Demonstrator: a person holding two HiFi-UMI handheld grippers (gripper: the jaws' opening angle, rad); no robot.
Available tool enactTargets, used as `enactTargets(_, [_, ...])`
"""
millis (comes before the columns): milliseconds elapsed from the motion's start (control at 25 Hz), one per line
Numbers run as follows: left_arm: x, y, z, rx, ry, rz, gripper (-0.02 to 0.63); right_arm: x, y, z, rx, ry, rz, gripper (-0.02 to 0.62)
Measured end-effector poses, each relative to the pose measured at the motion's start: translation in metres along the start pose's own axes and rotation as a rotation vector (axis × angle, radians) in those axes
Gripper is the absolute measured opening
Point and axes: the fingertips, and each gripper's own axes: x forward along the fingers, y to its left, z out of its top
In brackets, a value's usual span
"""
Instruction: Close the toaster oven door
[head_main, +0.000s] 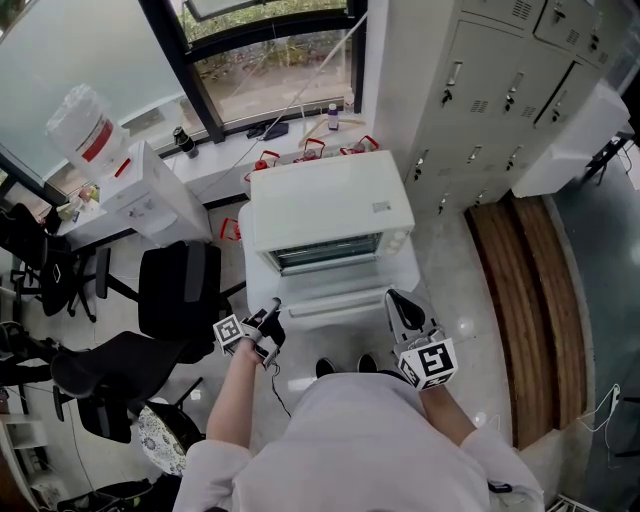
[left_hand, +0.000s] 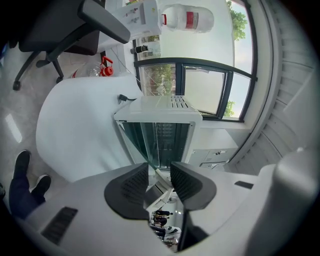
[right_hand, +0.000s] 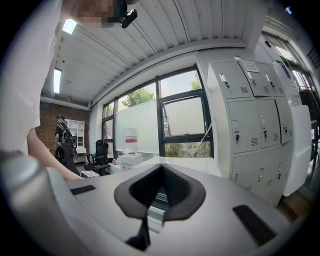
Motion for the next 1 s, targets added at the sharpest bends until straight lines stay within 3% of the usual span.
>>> enactTargets(720, [0.018,-0.033,0.018,-0.086,0.002,0.037,0.158,-0.002,-0.001,-0.001,0.018,0.014,-0.005,0.008])
enactTargets(1000, [0.023,-0.046,0.03,-0.149,-0.053,0.011,0.158,-0.003,0.0,-0.003,0.019,0.012,-0.002,0.008])
